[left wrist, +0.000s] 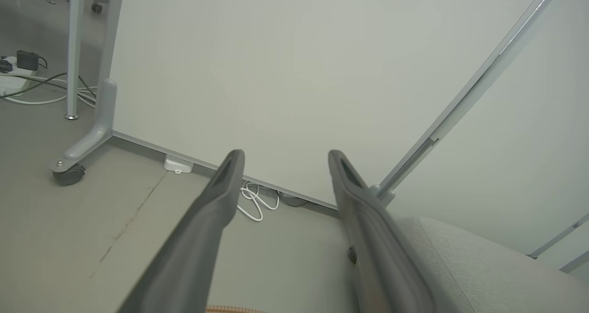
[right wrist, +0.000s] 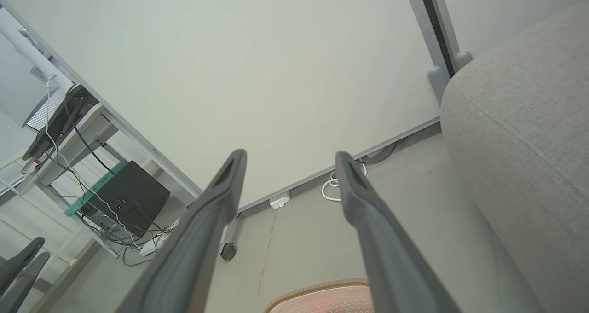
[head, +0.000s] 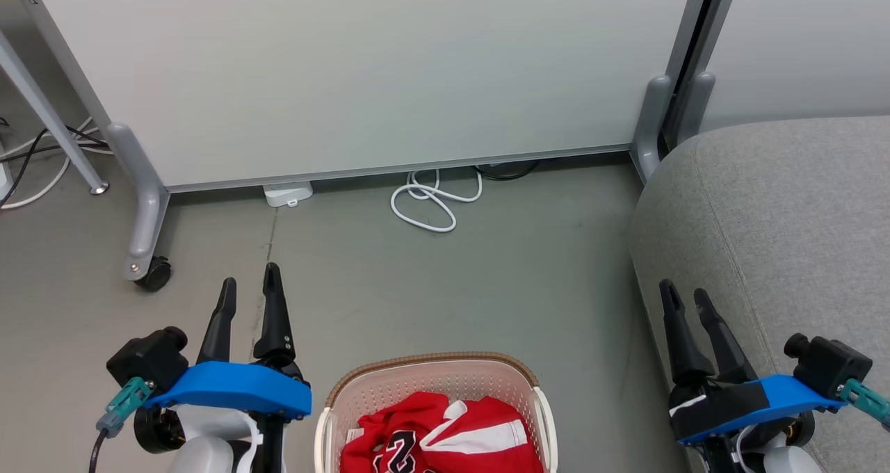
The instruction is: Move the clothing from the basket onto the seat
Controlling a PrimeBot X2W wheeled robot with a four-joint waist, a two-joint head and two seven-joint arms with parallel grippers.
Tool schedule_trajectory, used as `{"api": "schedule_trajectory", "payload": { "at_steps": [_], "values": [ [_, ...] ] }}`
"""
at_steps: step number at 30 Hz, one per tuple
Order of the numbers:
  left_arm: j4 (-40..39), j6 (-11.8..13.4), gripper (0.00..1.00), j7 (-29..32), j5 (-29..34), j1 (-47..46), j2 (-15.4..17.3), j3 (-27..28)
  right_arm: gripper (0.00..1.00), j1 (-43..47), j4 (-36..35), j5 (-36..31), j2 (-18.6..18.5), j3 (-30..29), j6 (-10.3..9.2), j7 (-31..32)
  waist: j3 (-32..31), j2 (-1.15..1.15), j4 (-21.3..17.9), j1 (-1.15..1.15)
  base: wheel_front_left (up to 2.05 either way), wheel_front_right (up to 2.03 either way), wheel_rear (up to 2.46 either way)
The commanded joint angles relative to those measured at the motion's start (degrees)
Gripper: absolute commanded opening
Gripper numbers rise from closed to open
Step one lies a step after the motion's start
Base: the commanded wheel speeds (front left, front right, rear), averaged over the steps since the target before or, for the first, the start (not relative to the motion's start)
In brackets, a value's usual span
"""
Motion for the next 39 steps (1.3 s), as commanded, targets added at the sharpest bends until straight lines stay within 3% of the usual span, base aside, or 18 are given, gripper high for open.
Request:
{"api": "schedule_trajectory", "payload": {
  "at_steps": [1, 39],
  "values": [
    [-0.4, 0.4, 1.00, -0.6, 2.0, -1.8, 0.5, -0.5, 1.00, -1.6, -0.5, -2.1, -0.3, 0.3, 0.10, -0.6, 0.0, 0.00, 0.0, 0.00, 0.00, 0.00, 0.00],
    [0.4, 1.4, 1.00, -5.7, 21.8, -2.8, 0.9, -5.3, 1.00, -1.9, 0.2, -23.2, -0.4, 1.8, 0.15, -5.7, -0.3, 0.00, 1.2, 0.00, 0.00, 0.00, 0.00]
  ]
}}
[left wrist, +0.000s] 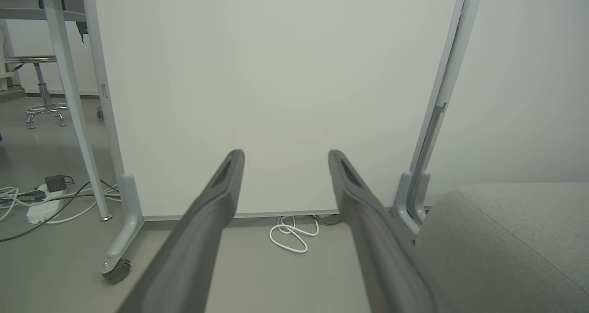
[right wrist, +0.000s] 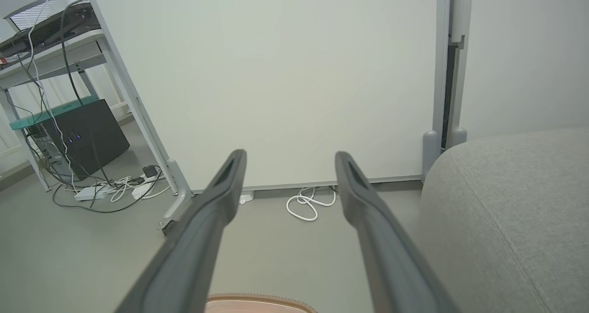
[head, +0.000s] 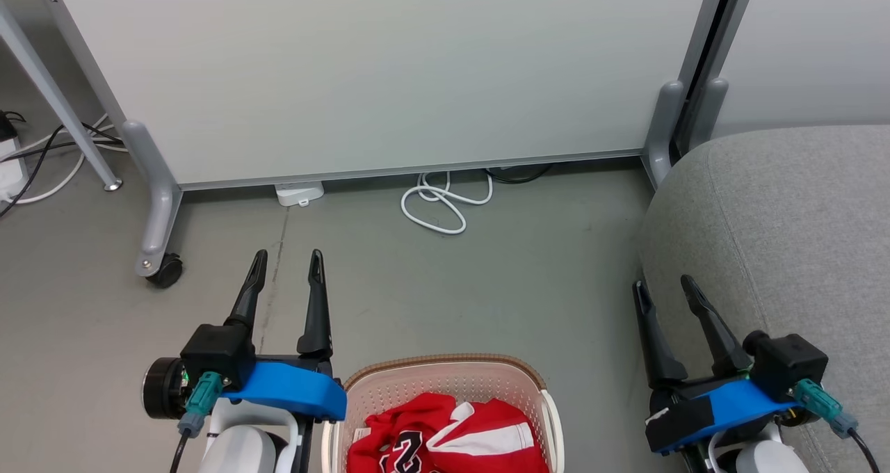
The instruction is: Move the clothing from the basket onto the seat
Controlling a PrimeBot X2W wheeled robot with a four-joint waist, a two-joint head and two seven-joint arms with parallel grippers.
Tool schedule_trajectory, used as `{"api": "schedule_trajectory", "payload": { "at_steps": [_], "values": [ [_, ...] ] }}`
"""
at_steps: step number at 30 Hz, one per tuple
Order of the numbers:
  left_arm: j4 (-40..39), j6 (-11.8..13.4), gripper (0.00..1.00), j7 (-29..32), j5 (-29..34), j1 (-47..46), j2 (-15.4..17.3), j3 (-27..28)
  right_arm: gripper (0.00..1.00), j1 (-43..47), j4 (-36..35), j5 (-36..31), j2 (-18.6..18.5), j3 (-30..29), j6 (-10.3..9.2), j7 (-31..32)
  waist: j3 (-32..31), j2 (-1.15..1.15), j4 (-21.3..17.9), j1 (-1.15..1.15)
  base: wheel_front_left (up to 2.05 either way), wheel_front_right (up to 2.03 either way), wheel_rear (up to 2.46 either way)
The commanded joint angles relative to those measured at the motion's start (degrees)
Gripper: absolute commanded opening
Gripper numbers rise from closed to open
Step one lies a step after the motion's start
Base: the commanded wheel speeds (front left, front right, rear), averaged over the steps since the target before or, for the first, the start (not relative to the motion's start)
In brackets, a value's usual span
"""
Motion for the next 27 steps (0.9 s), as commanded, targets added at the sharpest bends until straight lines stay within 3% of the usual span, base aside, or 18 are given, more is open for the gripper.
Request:
{"api": "schedule_trajectory", "payload": {
  "at_steps": [1, 15, 27],
  "values": [
    [-0.1, 0.2, 1.00, -0.5, 1.2, -1.0, 0.3, -0.2, 1.00, -1.1, -0.1, -1.3, -0.3, 0.2, 0.13, -0.6, 0.0, 0.00, 0.0, 0.00, 0.00, 0.00, 0.00],
    [0.6, 0.1, 1.00, -2.1, 7.4, -1.4, 0.3, -1.4, 1.00, -1.1, 0.5, -7.6, -0.3, 0.9, 0.14, -2.1, 0.0, 0.00, 0.3, 0.00, 0.00, 0.00, 0.00],
    [2.6, -1.8, 1.00, -3.0, 8.7, -1.4, -0.2, -1.5, 1.00, -1.2, 1.0, -10.8, -0.3, 1.6, 0.15, -3.1, 0.1, 0.00, 0.7, 0.00, 0.00, 0.00, 0.00]
  ]
}}
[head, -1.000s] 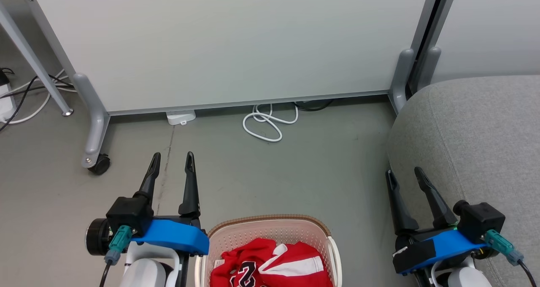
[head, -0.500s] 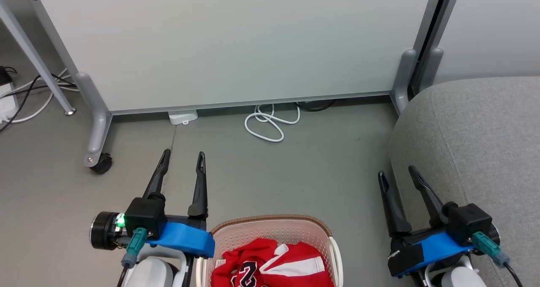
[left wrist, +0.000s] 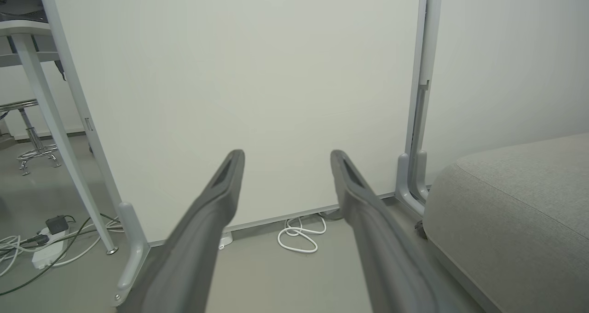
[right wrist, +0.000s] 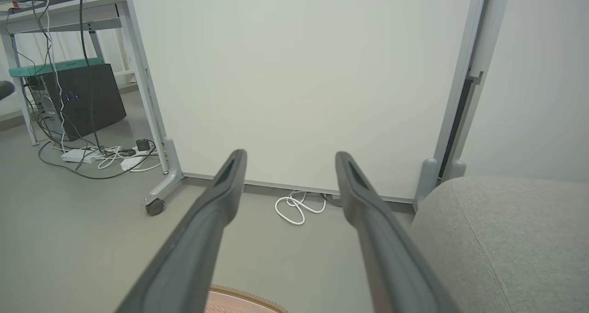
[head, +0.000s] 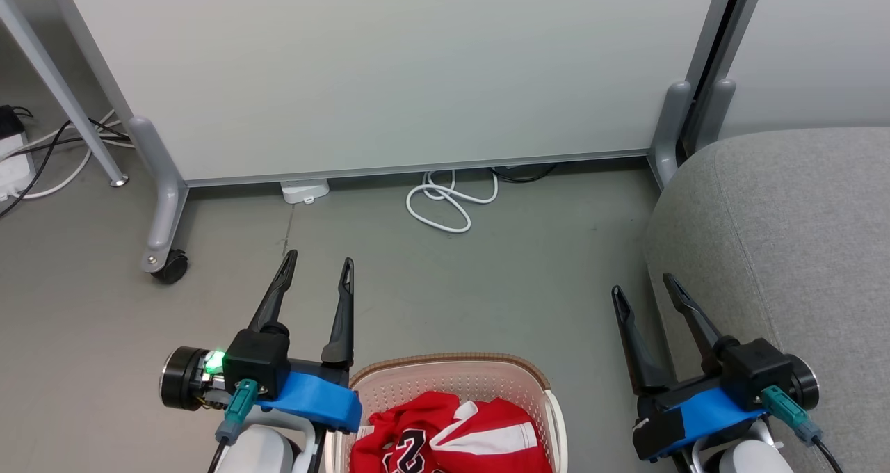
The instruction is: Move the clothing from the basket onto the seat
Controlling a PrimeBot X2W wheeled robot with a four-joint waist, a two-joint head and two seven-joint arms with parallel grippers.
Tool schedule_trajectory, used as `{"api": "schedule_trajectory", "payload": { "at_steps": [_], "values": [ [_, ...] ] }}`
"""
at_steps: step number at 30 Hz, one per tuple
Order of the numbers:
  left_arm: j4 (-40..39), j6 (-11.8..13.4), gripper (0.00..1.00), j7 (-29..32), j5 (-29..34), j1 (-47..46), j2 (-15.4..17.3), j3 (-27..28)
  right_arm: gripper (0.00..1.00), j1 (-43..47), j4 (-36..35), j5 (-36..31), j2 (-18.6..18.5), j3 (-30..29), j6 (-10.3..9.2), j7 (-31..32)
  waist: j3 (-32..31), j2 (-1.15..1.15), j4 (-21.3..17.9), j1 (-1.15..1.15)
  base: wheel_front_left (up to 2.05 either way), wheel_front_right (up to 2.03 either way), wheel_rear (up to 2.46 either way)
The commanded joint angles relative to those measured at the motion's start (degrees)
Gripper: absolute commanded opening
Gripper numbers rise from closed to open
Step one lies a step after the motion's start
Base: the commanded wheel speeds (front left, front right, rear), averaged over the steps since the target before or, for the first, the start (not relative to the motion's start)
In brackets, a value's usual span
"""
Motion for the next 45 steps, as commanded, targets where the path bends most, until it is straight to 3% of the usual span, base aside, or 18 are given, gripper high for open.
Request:
{"api": "schedule_trajectory", "payload": {
  "at_steps": [1, 30, 45],
  "values": [
    [0.3, -0.4, 1.00, -0.3, -0.3, -0.6, 0.0, 0.4, 1.00, -0.7, 0.1, -0.1, -0.3, 0.0, 0.12, -0.3, -0.1, 0.00, 0.0, 0.00, 0.00, 0.00, 0.00],
    [2.6, -1.5, 1.00, -0.3, -1.6, -1.2, -0.6, 1.5, 1.00, -1.1, 1.7, 1.7, -0.3, -1.1, 0.12, -0.3, 0.3, 0.00, -0.1, 0.00, 0.00, 0.00, 0.00],
    [10.2, -4.6, 1.00, -0.2, 0.6, -8.0, -0.3, -1.8, 1.00, -3.8, -0.7, 0.3, -0.3, -1.7, 0.12, -0.3, 6.4, 0.00, -1.8, 0.00, 0.00, 0.00, 0.00]
  ]
}}
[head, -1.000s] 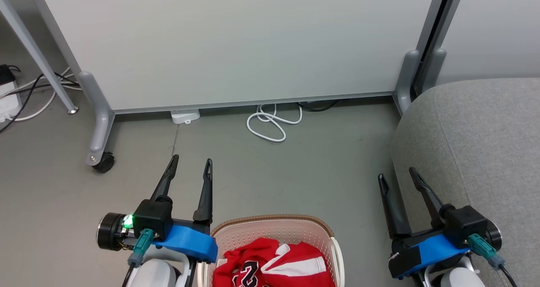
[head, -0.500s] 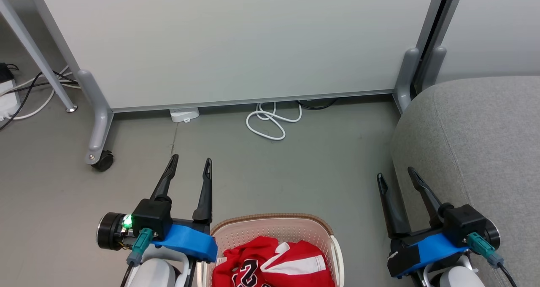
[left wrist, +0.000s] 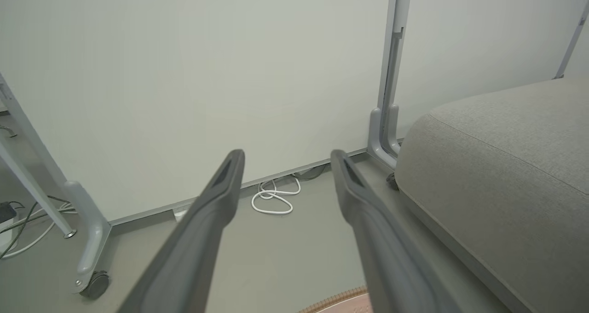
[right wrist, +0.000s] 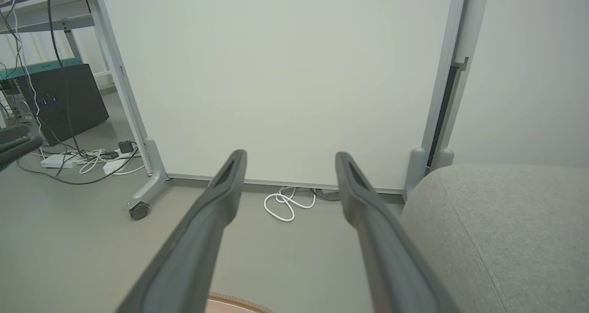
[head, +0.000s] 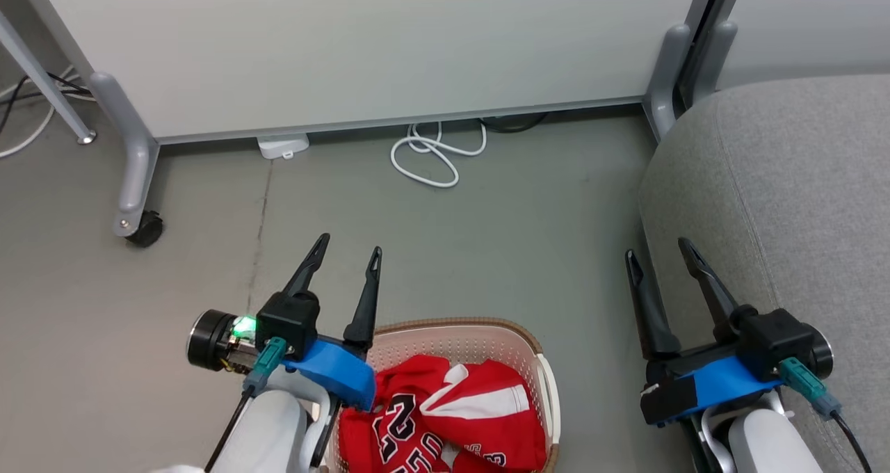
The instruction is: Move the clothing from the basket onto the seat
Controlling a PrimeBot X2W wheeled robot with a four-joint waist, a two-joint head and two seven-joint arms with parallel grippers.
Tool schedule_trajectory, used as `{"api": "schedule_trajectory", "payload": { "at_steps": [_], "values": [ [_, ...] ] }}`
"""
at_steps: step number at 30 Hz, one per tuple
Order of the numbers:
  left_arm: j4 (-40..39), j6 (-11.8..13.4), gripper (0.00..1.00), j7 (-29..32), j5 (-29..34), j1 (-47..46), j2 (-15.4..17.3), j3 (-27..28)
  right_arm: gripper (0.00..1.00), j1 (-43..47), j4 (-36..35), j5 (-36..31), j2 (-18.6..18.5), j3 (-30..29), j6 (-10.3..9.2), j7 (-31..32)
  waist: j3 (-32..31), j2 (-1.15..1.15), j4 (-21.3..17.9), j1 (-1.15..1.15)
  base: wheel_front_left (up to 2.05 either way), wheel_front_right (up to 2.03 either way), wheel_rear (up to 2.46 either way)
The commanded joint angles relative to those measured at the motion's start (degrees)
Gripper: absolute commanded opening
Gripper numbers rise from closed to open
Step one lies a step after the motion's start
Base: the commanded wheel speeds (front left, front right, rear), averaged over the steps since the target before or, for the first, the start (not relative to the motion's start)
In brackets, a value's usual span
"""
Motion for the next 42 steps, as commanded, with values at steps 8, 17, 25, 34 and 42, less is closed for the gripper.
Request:
{"api": "schedule_trajectory", "payload": {
  "at_steps": [8, 17, 25, 34, 42],
  "values": [
    [8.4, -1.4, 1.00, -0.2, 2.5, -8.1, 0.5, -5.8, 1.00, -4.5, -2.3, -1.4, -0.2, -0.1, 0.10, -0.3, 8.9, 0.00, -2.9, 0.00, 0.00, 0.00, 0.00],
    [19.5, -1.9, 1.00, -0.2, 3.1, -17.3, 1.9, -15.0, 1.00, -9.9, -4.7, -2.1, -0.2, 0.6, 0.07, -0.3, 18.2, 0.00, -5.9, 0.00, 0.00, 0.00, 0.00],
    [29.0, -1.8, 1.00, -0.2, 0.8, -24.1, 2.7, -26.2, 1.00, -13.5, -6.4, -2.8, -0.8, 1.3, 0.07, -0.3, 25.4, 0.00, -7.2, 0.00, 0.00, 0.00, 0.00],
    [38.4, -1.8, 1.00, -0.2, -3.2, -30.0, 2.9, -39.2, 1.00, -17.1, -8.3, -2.9, -1.5, 2.3, 0.07, -0.3, 32.8, 0.00, -8.4, 0.00, 0.00, 0.00, 0.00],
    [43.6, -1.8, 1.00, 2.8, -7.6, -35.2, 2.9, -48.1, 1.00, -18.9, -10.5, -3.1, -2.1, 1.6, 0.07, -0.3, 39.8, 0.00, -8.9, 0.00, 0.00, 0.00, 0.00]
  ]
}}
